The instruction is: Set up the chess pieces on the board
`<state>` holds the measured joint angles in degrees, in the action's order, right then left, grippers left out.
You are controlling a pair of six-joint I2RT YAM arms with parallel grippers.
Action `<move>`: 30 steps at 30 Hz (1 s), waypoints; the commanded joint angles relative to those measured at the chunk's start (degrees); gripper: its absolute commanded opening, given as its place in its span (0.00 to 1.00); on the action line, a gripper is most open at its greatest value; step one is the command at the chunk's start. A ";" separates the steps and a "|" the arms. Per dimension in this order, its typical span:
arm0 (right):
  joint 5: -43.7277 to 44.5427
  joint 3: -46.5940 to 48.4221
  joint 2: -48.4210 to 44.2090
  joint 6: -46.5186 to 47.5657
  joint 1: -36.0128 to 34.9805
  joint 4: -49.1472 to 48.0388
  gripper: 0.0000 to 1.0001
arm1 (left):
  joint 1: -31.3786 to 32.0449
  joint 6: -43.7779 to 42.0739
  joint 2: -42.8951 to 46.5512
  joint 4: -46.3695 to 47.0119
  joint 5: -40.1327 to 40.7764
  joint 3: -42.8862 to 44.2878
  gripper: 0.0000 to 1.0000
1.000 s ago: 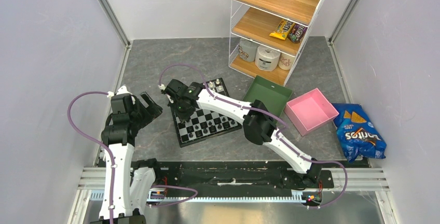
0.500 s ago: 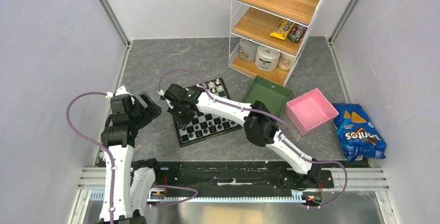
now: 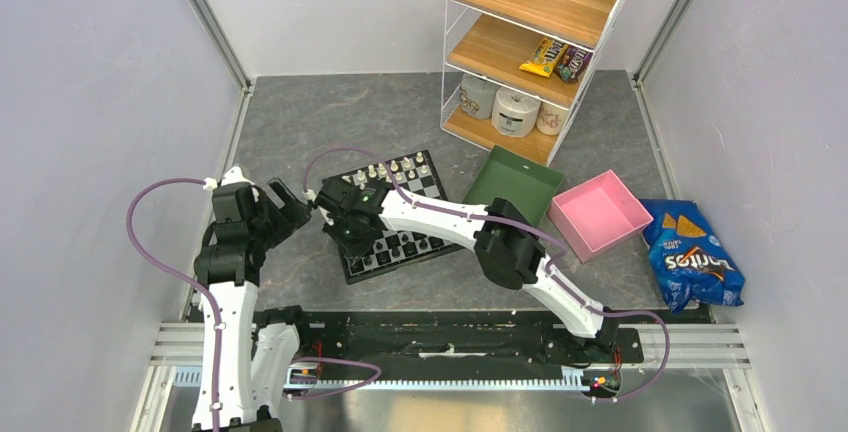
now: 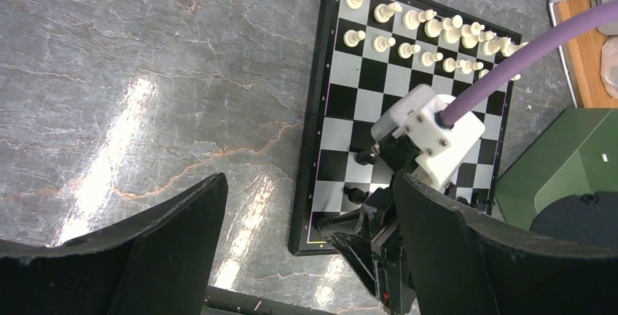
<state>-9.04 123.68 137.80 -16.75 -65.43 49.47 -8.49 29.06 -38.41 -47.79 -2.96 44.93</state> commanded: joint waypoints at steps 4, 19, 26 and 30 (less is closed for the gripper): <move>-0.36 -1.63 -4.12 -1.06 -0.75 -1.93 0.13 | -0.12 1.35 0.81 1.96 1.21 -0.01 0.91; 0.73 -1.20 -4.53 -0.98 -0.93 -2.19 0.37 | -0.19 1.40 0.61 1.89 0.94 0.03 0.91; 1.45 -0.28 -6.91 -0.89 -0.85 -2.79 0.45 | -0.21 1.47 1.50 1.91 1.58 -0.01 0.91; 3.81 -0.22 -8.14 -0.75 -0.30 -3.07 0.45 | -0.19 1.67 2.19 1.76 2.16 0.05 0.91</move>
<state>-7.75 121.84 135.04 -18.00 -66.15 48.47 -8.51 29.10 -37.39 -47.79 -2.33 44.91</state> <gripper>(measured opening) 0.448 0.913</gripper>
